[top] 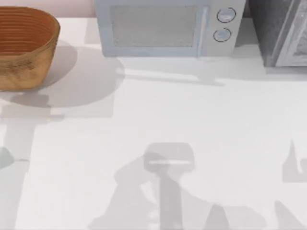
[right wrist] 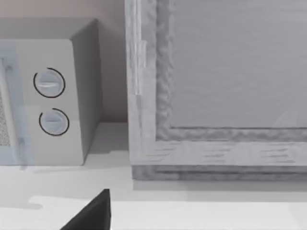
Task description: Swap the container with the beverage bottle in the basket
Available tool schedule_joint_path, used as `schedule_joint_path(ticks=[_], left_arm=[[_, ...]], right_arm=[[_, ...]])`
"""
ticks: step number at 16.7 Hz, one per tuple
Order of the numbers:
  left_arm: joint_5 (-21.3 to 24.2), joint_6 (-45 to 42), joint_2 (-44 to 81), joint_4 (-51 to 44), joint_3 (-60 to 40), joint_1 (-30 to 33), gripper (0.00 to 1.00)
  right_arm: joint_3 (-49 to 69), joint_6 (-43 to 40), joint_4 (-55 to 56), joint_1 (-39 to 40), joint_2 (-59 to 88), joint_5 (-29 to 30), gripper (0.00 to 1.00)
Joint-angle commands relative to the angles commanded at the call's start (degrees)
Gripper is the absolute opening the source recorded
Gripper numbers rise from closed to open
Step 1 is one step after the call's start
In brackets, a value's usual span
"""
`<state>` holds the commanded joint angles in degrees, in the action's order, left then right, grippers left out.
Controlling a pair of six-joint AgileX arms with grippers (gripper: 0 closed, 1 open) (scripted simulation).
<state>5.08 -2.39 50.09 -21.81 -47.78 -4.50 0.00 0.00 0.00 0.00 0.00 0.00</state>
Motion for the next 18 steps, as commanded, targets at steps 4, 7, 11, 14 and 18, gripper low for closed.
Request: schedule_joint_path(ticks=[4,7,11,14,18], left_arm=[[-2.21,0.66,-23.53,10.17,21.78,2.18,0.00],[-3.59,1.37,-37.27,16.18,35.07,3.44,0.00],[-4.83,2.20,-48.17,20.94,45.86,4.35,0.00],[-5.08,2.39,-50.09,21.81,47.78,4.50,0.00],[-5.08,2.27,-49.83,21.70,47.78,4.37,0.00]], right_arm=[[0.00,0.00,0.00,0.00,0.00,0.00,1.00],[0.00,0.00,0.00,0.00,0.00,0.00,1.00],[0.00,0.00,0.00,0.00,0.00,0.00,1.00],[0.00,0.00,0.00,0.00,0.00,0.00,1.00],[0.00,0.00,0.00,0.00,0.00,0.00,1.00]])
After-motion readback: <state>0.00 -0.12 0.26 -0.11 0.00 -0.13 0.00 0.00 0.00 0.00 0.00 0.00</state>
